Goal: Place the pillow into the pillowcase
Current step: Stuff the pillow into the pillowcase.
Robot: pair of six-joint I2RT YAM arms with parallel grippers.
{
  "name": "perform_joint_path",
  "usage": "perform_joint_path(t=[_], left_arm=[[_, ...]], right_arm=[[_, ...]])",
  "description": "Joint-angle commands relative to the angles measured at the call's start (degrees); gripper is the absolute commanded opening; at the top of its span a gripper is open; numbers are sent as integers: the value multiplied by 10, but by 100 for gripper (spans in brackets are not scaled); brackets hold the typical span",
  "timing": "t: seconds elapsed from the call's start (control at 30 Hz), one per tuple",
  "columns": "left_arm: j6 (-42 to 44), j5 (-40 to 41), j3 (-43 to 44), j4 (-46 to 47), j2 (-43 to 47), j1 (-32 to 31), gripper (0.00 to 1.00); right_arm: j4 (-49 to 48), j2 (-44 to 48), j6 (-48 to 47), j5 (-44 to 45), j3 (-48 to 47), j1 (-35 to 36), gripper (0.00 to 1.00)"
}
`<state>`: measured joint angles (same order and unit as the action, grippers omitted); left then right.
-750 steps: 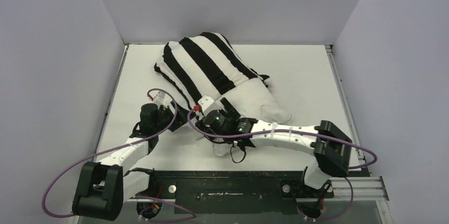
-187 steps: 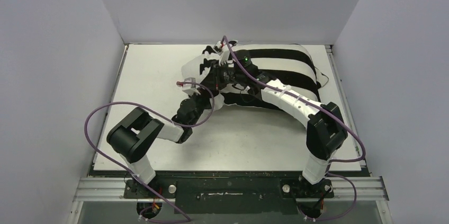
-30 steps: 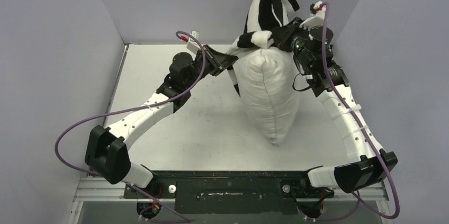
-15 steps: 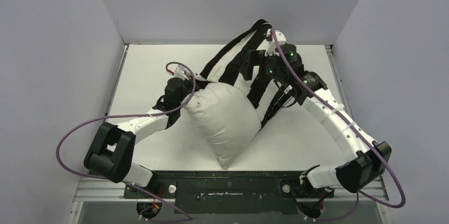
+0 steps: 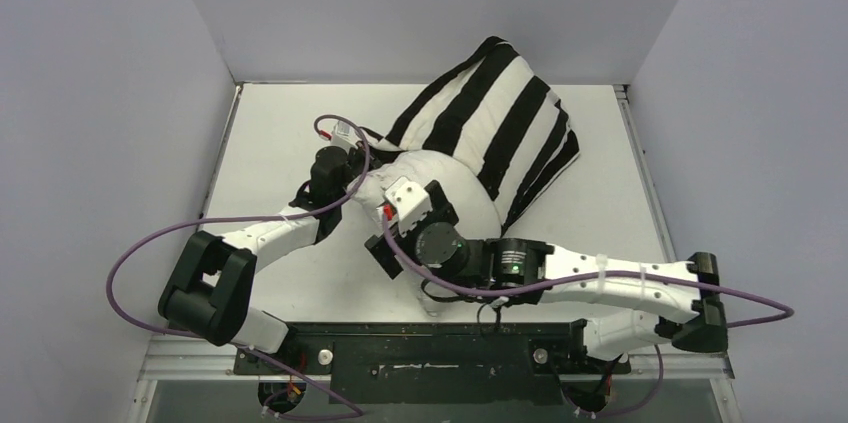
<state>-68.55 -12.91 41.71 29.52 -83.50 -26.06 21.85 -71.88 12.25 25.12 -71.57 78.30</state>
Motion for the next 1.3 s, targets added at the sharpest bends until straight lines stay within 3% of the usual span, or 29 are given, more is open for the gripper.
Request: perform_joint_path(t=[0.0, 0.13, 0.17, 0.27, 0.3, 0.43, 0.53, 0.77, 0.9, 1.1, 1.2, 1.27], left_arm=[[-40, -26, 13, 97, 24, -9, 0], [-29, -32, 15, 67, 49, -11, 0], [-23, -32, 14, 56, 57, -11, 0], [1, -31, 11, 20, 83, -8, 0], [14, -31, 10, 0, 92, -5, 0], [66, -22, 14, -62, 123, 5, 0], [98, -23, 18, -88, 138, 13, 0], [190, 20, 45, -185, 143, 19, 0], [184, -11, 20, -144, 159, 31, 0], [178, -42, 42, -165, 165, 35, 0], [213, 31, 45, -265, 154, 34, 0], [224, 82, 14, -275, 143, 35, 0]], right_arm=[[-91, -68, -143, 242, 18, -7, 100], [-55, -132, -110, 245, -14, -116, 97], [-78, -129, -117, 234, -3, -142, 87], [-127, -116, -139, 173, 27, -227, 36], [-125, -116, -141, 162, 29, -267, 24], [-105, -125, -139, 104, 25, -367, 2], [-85, -136, -131, 58, 18, -409, 0], [-137, -116, -129, -58, 45, -438, 0], [-164, -127, -182, -125, 68, -441, 0], [-140, -167, -142, -157, 65, -472, 0], [-162, -141, -123, -215, 88, -482, 0], [-190, -118, -107, -288, 109, -482, 0]])
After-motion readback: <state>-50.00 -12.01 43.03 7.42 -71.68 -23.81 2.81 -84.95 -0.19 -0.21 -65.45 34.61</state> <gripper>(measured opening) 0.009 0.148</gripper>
